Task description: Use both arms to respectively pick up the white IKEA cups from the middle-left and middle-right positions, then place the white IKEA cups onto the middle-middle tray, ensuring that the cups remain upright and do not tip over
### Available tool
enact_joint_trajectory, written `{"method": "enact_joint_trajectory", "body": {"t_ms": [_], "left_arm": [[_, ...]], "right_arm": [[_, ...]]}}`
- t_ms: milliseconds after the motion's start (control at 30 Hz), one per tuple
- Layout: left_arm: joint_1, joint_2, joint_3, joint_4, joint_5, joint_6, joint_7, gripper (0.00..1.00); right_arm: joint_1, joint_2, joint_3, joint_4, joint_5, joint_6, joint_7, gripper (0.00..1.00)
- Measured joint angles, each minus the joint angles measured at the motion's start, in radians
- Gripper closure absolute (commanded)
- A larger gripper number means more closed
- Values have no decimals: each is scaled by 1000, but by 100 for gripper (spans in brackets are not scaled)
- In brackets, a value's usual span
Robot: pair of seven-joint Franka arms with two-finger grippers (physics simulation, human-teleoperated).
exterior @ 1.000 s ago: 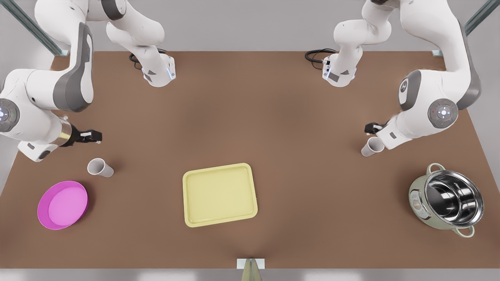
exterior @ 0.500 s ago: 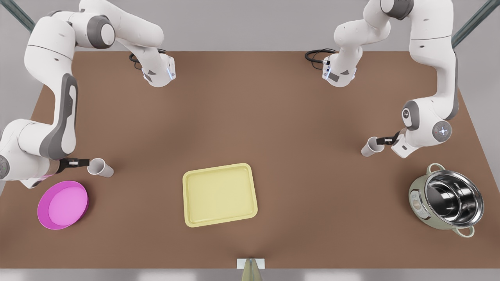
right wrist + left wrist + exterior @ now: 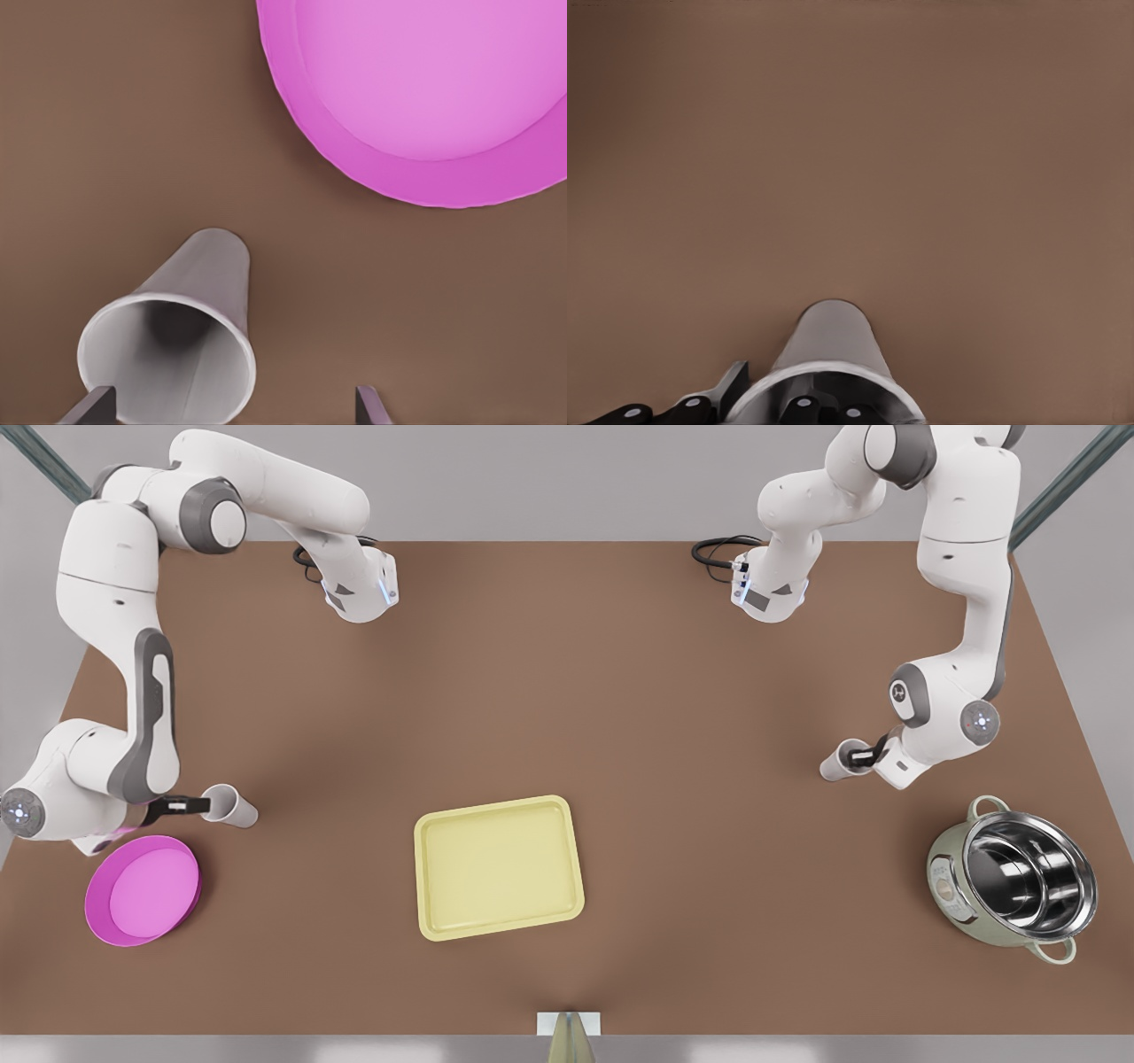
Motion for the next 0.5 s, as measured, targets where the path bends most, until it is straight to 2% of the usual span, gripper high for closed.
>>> {"method": "enact_joint_trajectory", "body": {"t_ms": [100, 200, 233, 333, 367, 500], "left_arm": [[-3, -22, -2, 5, -11, -11, 5, 79], [-14, -37, -15, 18, -21, -28, 6, 79], [-8, -36, -57, 49, -23, -38, 1, 79], [-33, -11, -317, 214, -24, -76, -55, 79], [-77, 7, -363, 268, -21, -82, -76, 79], [-318, 241, -409, 574, 92, -102, -222, 79]], "right_arm": [[-5, -38, 0, -83, 12, 60, -9, 0], [-14, -43, 0, -124, 18, 131, -17, 0], [-15, -45, 0, -139, 20, 154, -19, 0], [-26, -43, 0, -169, 23, 206, -25, 0], [-27, -39, 0, -178, 28, 218, -26, 0], [-37, -13, 0, -200, 41, 251, -29, 0]]}}
